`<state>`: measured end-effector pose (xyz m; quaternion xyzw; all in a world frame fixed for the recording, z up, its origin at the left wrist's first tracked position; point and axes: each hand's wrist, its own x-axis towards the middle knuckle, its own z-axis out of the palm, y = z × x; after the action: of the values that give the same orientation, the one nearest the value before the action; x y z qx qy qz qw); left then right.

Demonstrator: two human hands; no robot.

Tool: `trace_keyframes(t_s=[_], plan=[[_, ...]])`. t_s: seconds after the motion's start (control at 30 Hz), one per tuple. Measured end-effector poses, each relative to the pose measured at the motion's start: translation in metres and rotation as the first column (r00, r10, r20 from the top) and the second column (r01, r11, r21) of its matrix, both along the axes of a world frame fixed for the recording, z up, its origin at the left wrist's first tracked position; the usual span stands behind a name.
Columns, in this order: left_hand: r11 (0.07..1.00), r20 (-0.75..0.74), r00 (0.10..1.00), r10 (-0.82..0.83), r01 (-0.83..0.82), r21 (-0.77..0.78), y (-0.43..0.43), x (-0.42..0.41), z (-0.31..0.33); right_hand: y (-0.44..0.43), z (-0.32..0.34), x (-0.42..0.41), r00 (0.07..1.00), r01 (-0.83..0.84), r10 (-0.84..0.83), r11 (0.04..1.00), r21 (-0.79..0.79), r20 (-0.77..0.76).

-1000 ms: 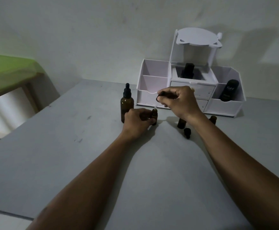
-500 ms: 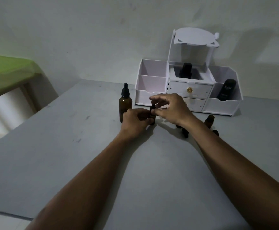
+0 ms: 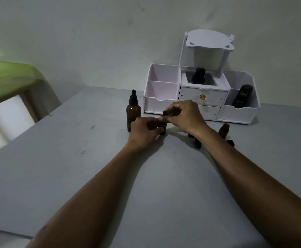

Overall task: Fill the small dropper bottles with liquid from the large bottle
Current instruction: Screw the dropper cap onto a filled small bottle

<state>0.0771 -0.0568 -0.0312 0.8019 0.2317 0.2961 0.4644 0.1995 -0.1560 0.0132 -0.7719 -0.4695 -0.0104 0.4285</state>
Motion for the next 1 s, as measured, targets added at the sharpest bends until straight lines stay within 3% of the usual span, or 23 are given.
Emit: trace_keyframes(t_s=[0.47, 0.6, 0.73, 1.0], plan=[[0.999, -0.028, 0.999, 0.017, -0.018, -0.042, -0.0048, 0.0012, 0.0006, -0.0009, 0.0005, -0.0013, 0.999, -0.044, 0.044, 0.999, -0.001, 0.008], [1.000, -0.036, 0.999, 0.012, -0.012, 0.007, -0.0011, 0.0023, 0.0007, 0.0025, -0.0028, -0.0021, 1.000, 0.021, -0.021, 1.000, 0.020, -0.004], [1.000, -0.040, 0.999, 0.004, -0.004, -0.002, -0.0021, 0.0021, 0.0011, 0.0017, -0.0016, -0.0036, 0.999, -0.045, 0.045, 0.999, 0.015, 0.001], [1.000, -0.032, 0.999, 0.004, -0.004, 0.021, -0.0019, 0.0011, 0.0011, 0.0039, -0.0048, -0.0055, 1.000, -0.010, 0.010, 1.000, 0.024, 0.008]])
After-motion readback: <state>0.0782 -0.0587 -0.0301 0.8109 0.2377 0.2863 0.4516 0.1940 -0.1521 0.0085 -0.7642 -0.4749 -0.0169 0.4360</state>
